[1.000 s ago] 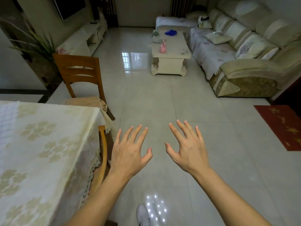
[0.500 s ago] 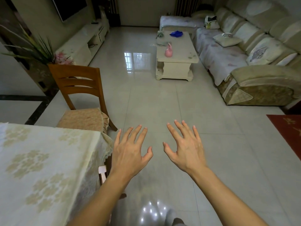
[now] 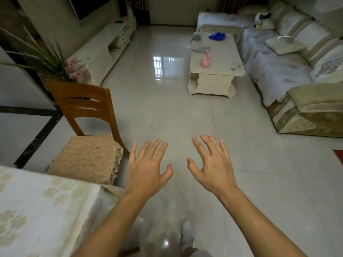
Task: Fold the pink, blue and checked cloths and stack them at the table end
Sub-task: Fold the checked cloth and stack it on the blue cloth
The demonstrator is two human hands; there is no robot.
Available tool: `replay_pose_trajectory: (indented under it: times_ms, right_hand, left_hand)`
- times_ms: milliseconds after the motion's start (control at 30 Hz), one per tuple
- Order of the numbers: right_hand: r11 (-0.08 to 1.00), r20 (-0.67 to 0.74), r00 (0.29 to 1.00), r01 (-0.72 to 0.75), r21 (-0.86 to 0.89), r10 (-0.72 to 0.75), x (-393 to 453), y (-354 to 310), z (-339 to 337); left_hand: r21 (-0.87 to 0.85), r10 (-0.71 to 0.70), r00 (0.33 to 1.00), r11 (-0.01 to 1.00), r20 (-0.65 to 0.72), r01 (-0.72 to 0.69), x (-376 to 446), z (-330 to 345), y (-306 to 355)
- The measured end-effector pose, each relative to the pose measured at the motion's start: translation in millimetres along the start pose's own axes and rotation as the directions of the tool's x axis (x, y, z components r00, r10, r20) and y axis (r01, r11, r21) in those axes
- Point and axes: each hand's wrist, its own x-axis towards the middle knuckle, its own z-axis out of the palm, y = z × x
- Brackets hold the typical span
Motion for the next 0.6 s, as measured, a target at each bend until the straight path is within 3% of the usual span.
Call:
replay_pose_trajectory:
  times_ms: [267,600]
  right_hand:
    - [0.998,0.024,0.998,0.058,0.007,-0.058,125.9,52.7,13.8]
    - [0.983,0.062,0.981,0.179,0.044,-0.182,246.1,42.3,59.3]
  left_hand:
    - [0.028,-0.114,0.992,0.993,0.051,0.113,118.5,27.5,-2.0]
    - [0.054,-0.214,0.976,0.976,0.042,0.211,202.7,49.0,-57.1]
